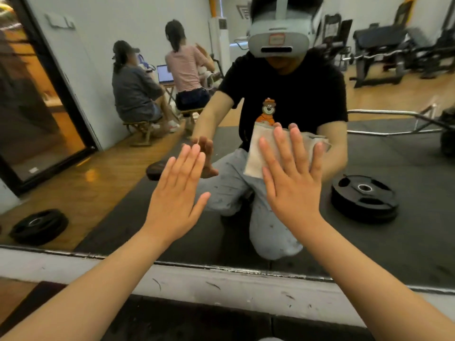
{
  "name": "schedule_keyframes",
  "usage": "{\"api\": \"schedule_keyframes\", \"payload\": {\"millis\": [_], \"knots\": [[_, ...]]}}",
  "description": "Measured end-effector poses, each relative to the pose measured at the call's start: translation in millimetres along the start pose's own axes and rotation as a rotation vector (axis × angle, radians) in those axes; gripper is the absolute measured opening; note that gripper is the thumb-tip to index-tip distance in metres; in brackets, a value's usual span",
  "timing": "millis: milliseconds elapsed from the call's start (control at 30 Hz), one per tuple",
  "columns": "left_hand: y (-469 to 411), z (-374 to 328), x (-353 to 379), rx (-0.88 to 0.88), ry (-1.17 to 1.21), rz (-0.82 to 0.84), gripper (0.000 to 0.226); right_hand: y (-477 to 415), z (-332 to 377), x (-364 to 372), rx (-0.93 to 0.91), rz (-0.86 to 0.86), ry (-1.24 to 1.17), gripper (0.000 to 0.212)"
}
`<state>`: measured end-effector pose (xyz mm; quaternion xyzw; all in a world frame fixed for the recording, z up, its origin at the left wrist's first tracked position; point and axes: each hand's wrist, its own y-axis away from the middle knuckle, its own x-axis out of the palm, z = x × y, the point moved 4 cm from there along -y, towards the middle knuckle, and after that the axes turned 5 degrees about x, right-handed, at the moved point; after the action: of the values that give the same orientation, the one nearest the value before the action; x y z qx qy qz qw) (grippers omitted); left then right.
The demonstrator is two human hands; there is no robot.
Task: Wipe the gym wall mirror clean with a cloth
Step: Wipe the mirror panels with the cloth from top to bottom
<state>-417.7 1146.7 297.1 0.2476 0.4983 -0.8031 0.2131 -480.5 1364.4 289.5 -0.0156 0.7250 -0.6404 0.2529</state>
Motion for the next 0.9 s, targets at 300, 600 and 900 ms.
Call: {"api": "schedule_keyframes", "payload": {"millis": [300,600,900], "knots": [[-34.5,-58.8,9.5,0.095,-0.017,-0.048,0.072,124.3,25.9,54.4,-0.418,0.155,0.144,0.087],[-33.6,-84.0,40.9,0.095,0.076,-0.018,0.084,249.5,6.6,90.7,-0.692,0.527,0.179,0.110],[-33.4,-76.1,47.0,0.124,0.066,-0.049,0.089,261.1,-57.9,65.5,-0.574,0.436,0.037,0.071]]}}
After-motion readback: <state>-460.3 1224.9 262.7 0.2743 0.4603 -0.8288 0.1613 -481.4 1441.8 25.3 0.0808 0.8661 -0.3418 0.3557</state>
